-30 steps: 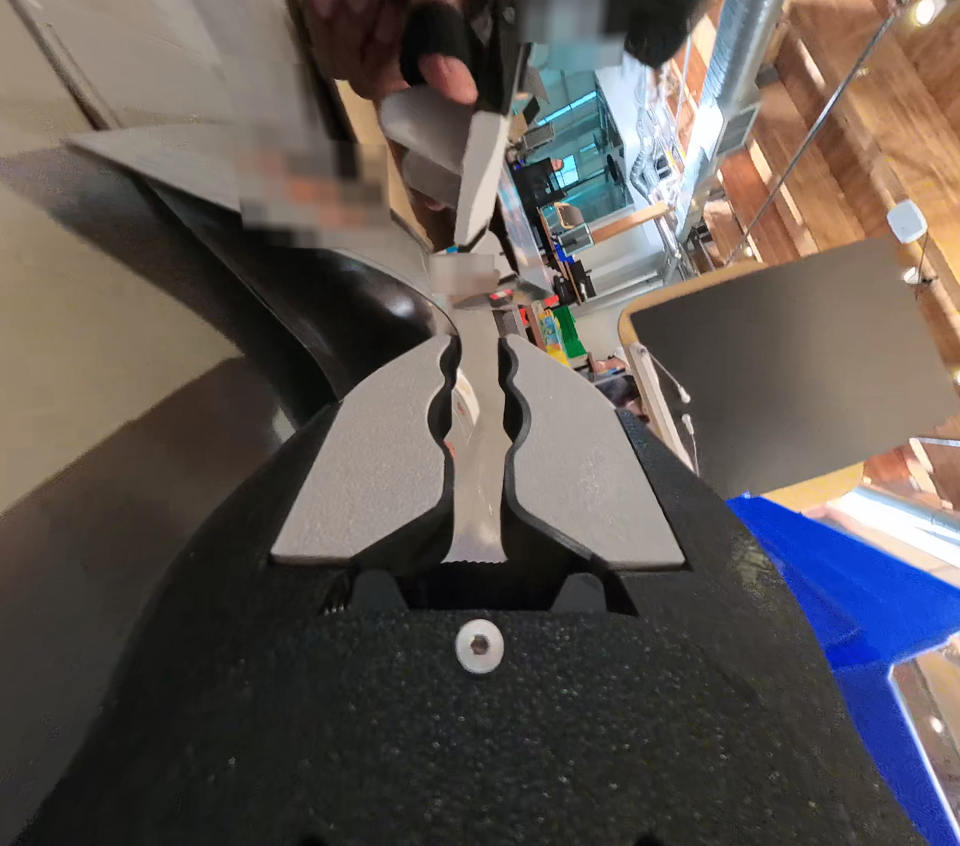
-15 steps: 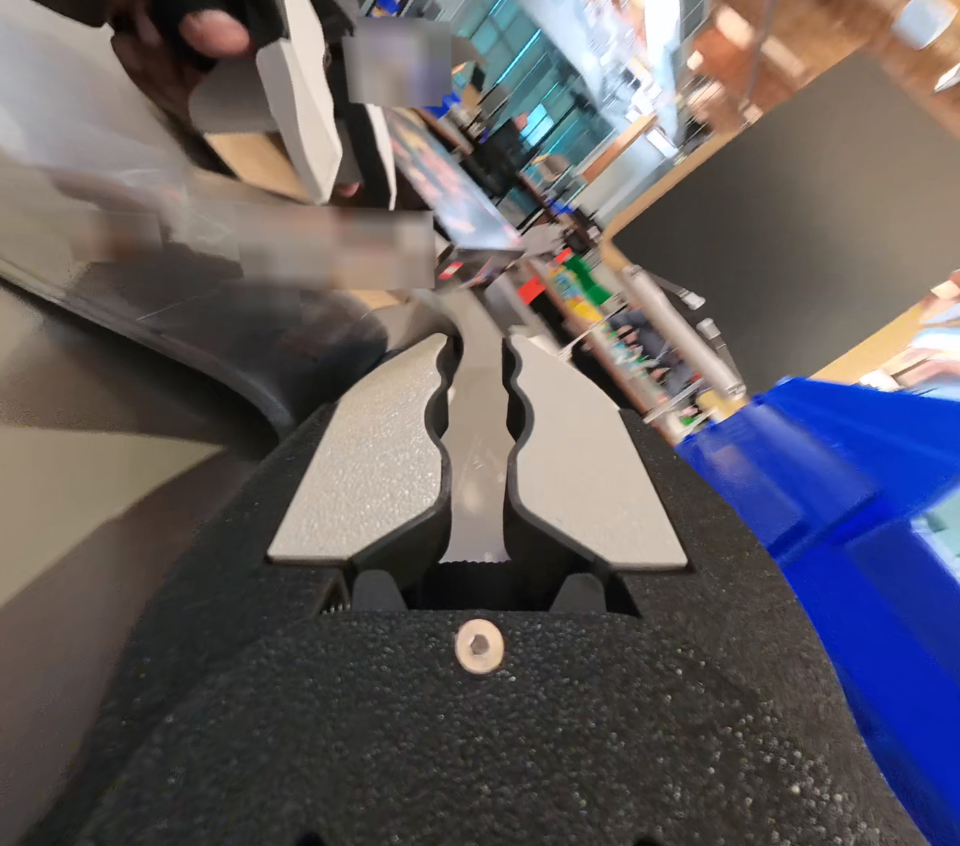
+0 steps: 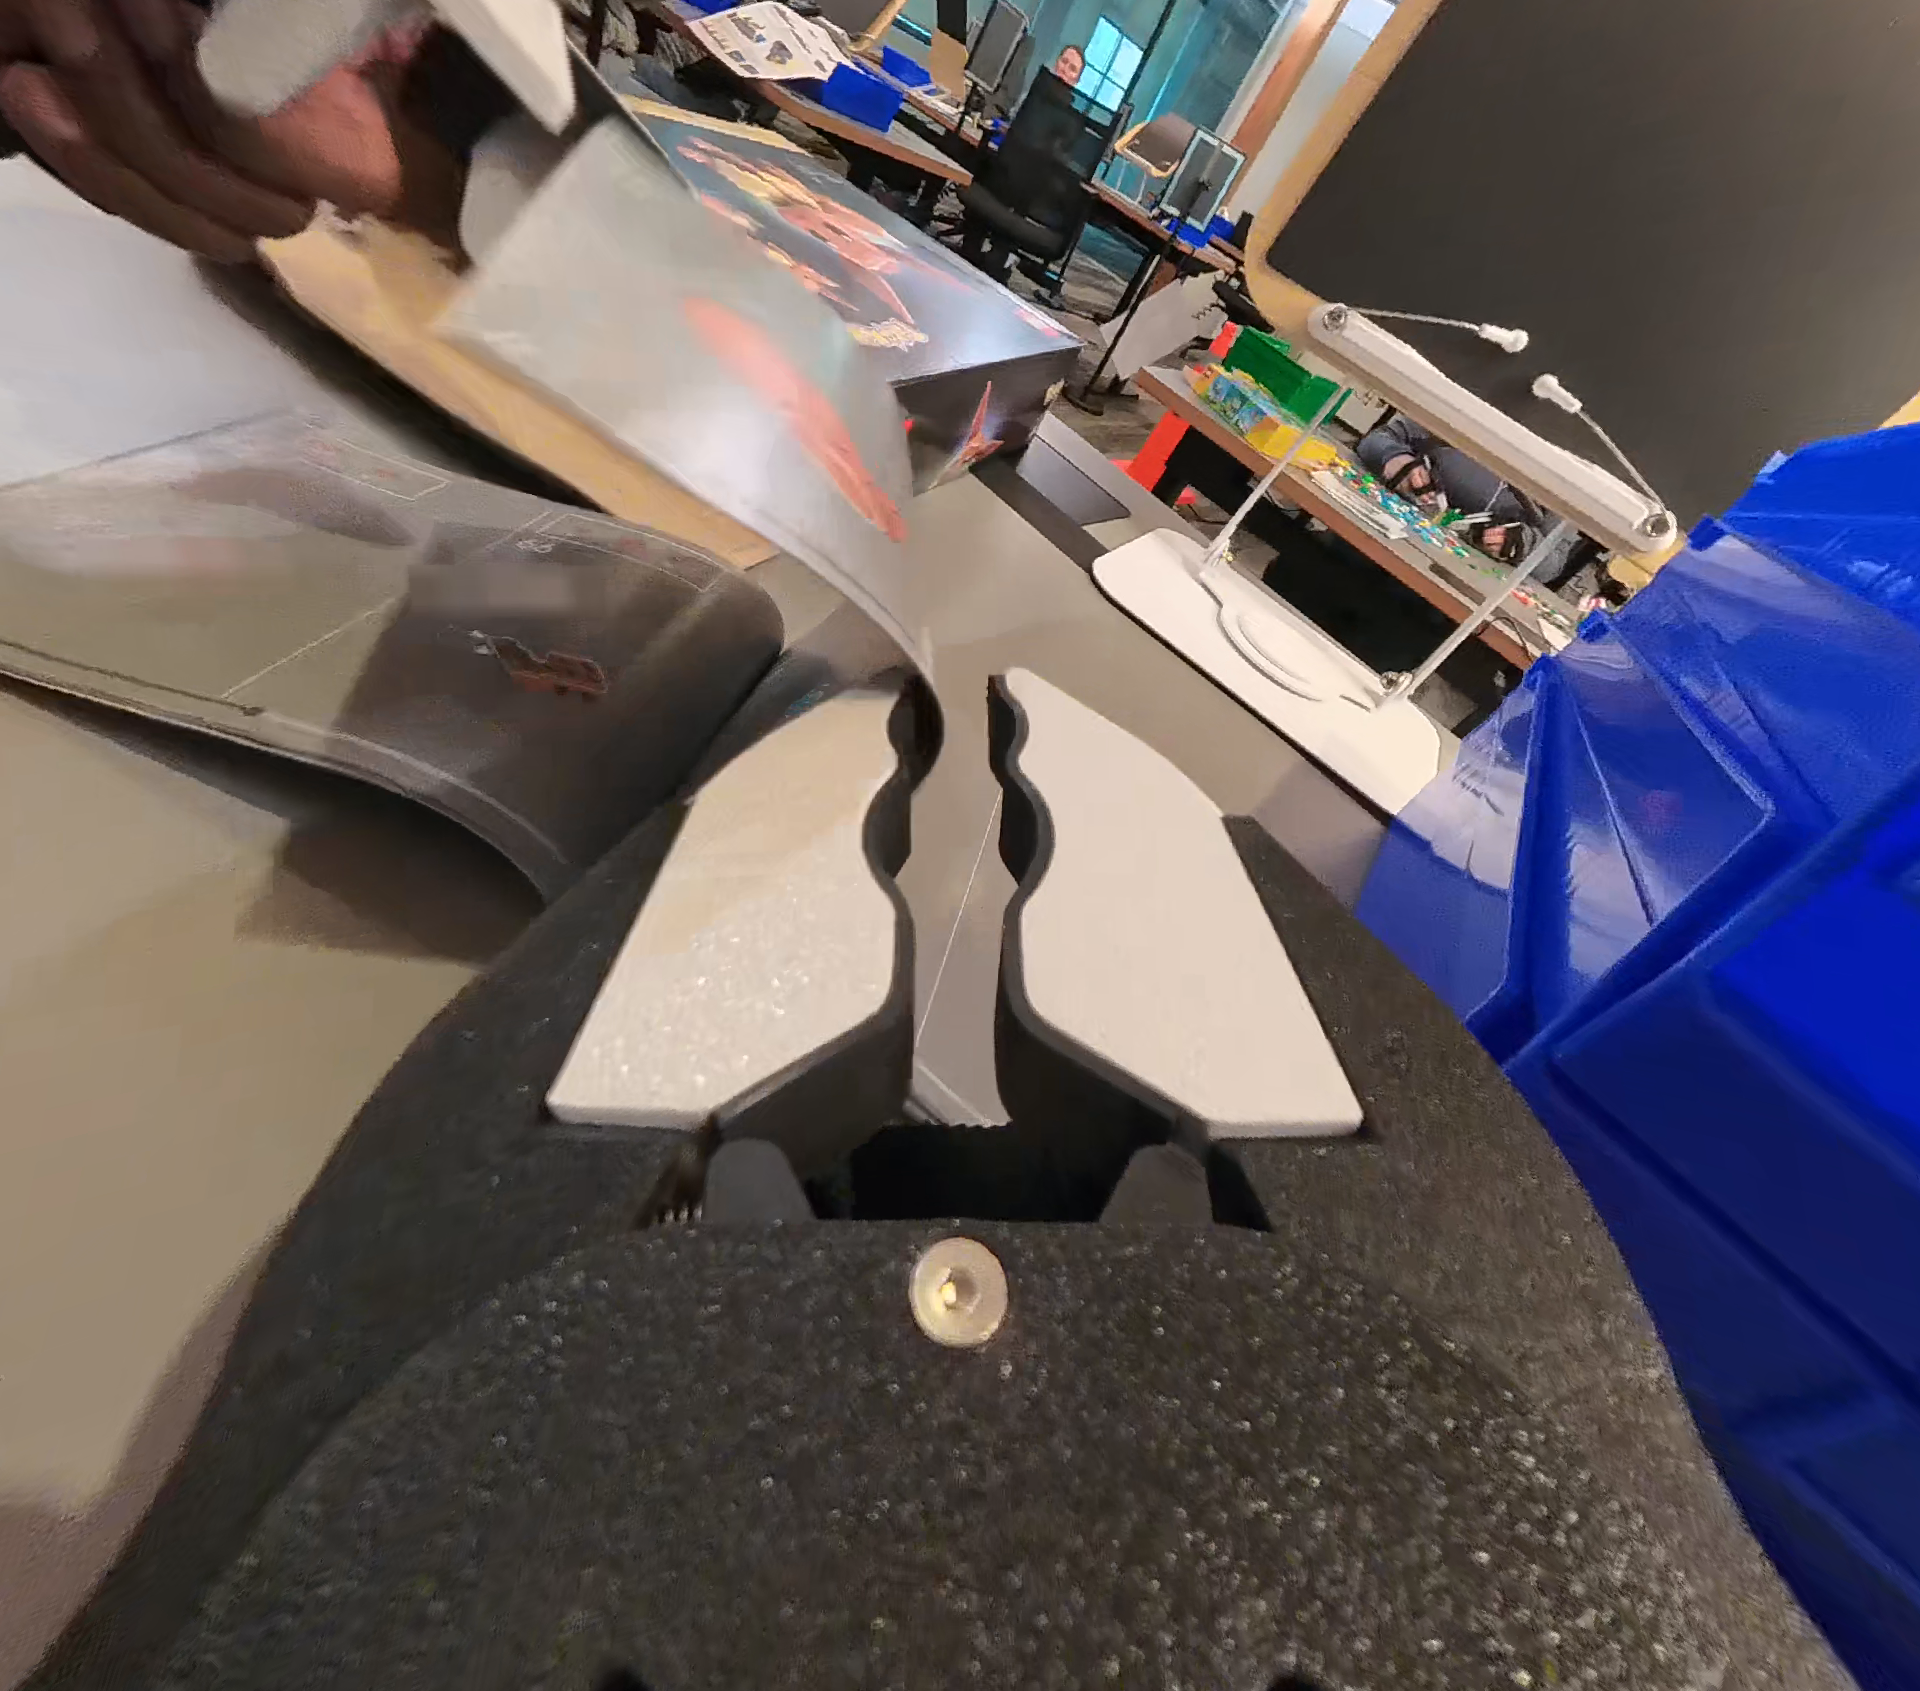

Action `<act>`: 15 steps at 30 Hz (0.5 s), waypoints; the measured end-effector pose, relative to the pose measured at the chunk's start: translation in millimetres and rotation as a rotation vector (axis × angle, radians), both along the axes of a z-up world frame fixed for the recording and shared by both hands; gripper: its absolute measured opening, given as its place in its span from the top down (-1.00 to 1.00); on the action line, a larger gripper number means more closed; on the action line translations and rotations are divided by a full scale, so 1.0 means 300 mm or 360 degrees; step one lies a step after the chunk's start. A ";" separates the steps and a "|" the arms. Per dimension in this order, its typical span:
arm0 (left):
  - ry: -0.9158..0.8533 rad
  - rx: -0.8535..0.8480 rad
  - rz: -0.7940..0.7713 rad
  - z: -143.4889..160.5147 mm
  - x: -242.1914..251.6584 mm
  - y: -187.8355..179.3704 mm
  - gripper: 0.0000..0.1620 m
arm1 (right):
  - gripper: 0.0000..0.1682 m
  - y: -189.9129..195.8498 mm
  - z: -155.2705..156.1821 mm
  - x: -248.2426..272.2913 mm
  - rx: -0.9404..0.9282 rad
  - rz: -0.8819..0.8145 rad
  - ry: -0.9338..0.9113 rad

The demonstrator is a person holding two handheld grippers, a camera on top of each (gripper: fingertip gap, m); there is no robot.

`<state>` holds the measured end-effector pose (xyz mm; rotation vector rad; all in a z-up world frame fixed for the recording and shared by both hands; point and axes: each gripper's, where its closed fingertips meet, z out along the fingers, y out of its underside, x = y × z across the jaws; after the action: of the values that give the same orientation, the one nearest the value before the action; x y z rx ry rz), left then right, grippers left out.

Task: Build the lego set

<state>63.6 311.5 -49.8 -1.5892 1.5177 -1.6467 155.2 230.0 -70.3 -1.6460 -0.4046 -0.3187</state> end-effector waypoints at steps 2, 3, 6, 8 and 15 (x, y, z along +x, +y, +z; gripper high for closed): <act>-0.0058 -0.0169 0.0023 0.035 0.004 0.006 0.24 | 0.97 -0.002 0.007 0.003 0.0027 -0.0018 -0.0031; -0.0081 -0.0247 0.0033 0.049 0.007 0.008 0.24 | 0.98 -0.003 0.008 0.002 0.0033 -0.0023 -0.0057; -0.0113 -0.0417 0.0007 0.069 0.023 -0.016 0.24 | 0.98 -0.003 0.007 0.000 0.0048 -0.0053 -0.0155; -0.0103 -0.0474 -0.0026 0.067 0.038 -0.047 0.24 | 0.99 -0.004 0.008 -0.006 0.0059 -0.0067 -0.0238; -0.0077 -0.0620 -0.0046 0.056 0.088 -0.122 0.32 | 1.00 -0.008 0.006 -0.043 0.0101 -0.0084 -0.0471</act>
<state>90.0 274.9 -33.1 -1.7055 1.2539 -2.0779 142.3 227.7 -68.5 -1.5526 -0.5677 -0.6125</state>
